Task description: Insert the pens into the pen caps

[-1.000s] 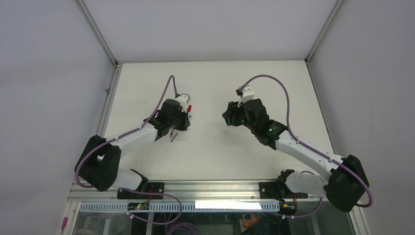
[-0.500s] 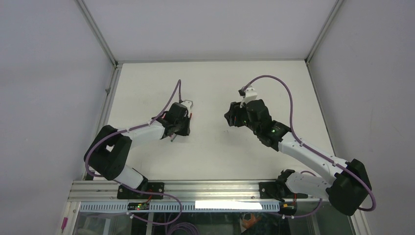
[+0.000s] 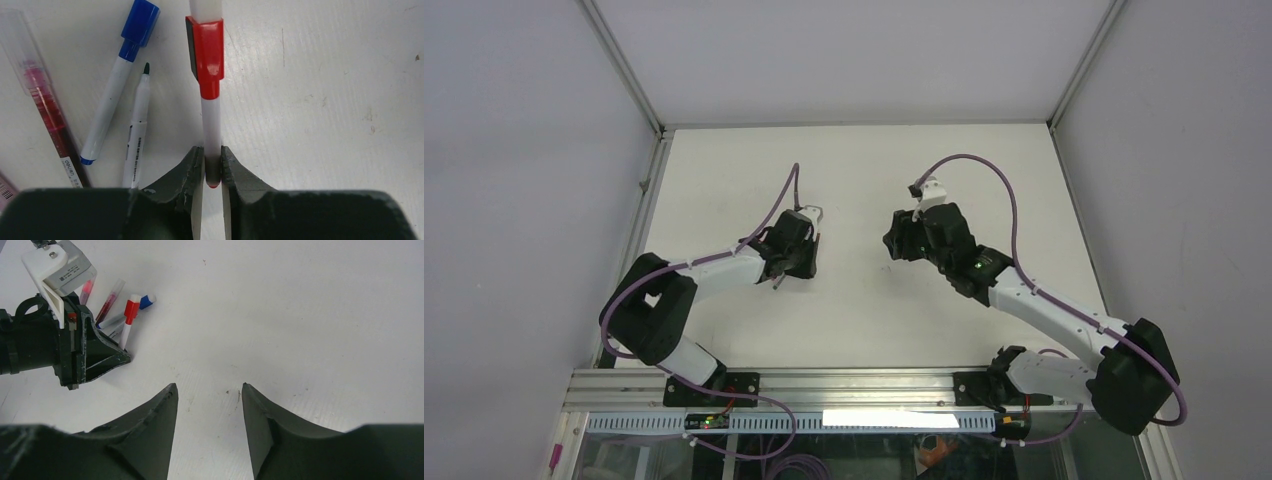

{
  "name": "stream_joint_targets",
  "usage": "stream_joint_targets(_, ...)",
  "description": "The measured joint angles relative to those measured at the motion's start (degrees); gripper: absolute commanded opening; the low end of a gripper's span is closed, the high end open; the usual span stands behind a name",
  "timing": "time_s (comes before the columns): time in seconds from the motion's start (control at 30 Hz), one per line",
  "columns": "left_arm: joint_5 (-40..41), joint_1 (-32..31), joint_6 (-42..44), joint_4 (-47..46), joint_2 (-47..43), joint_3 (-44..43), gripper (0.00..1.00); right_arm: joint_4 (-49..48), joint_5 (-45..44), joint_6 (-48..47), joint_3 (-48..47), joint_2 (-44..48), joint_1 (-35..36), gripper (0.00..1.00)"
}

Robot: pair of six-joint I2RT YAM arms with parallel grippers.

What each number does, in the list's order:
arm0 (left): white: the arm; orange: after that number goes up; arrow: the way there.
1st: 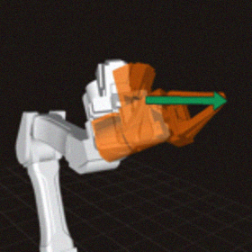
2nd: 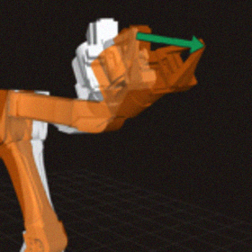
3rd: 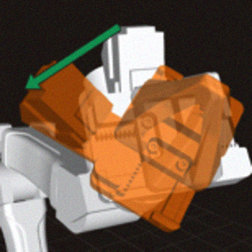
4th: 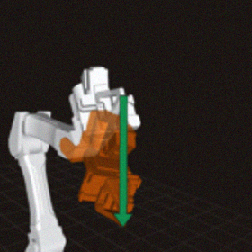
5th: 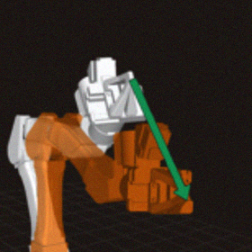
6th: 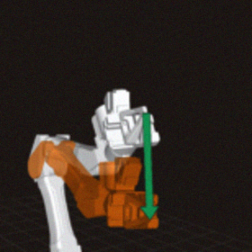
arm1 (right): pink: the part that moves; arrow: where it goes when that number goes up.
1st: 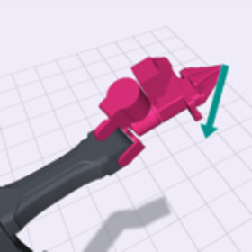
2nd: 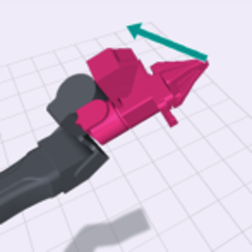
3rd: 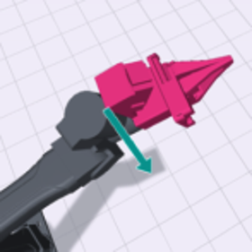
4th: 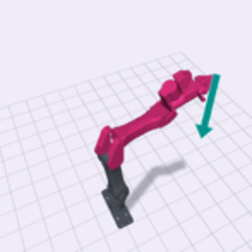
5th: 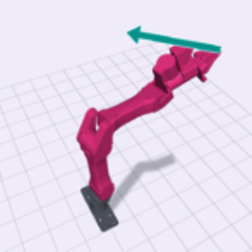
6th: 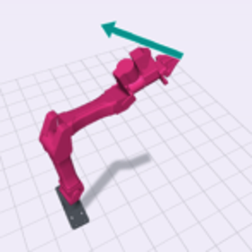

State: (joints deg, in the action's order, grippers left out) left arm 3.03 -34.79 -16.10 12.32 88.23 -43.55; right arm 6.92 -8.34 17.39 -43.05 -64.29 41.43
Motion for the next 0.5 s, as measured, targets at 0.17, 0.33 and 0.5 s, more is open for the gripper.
stream_joint_targets(0.17,0.0,-0.2,0.0,0.1,0.0,0.0,0.32,0.5,0.0,0.0,0.0,-0.3,-0.4,0.54)
stream_joint_targets(0.33,0.0,-0.2,0.2,0.3,-1.7,0.0,0.36,0.3,0.3,0.0,0.0,-0.3,-1.0,0.57)
stream_joint_targets(0.5,0.0,-0.2,1.8,-0.2,-7.2,0.0,0.59,-0.7,1.3,0.1,0.4,0.2,-1.4,0.63)
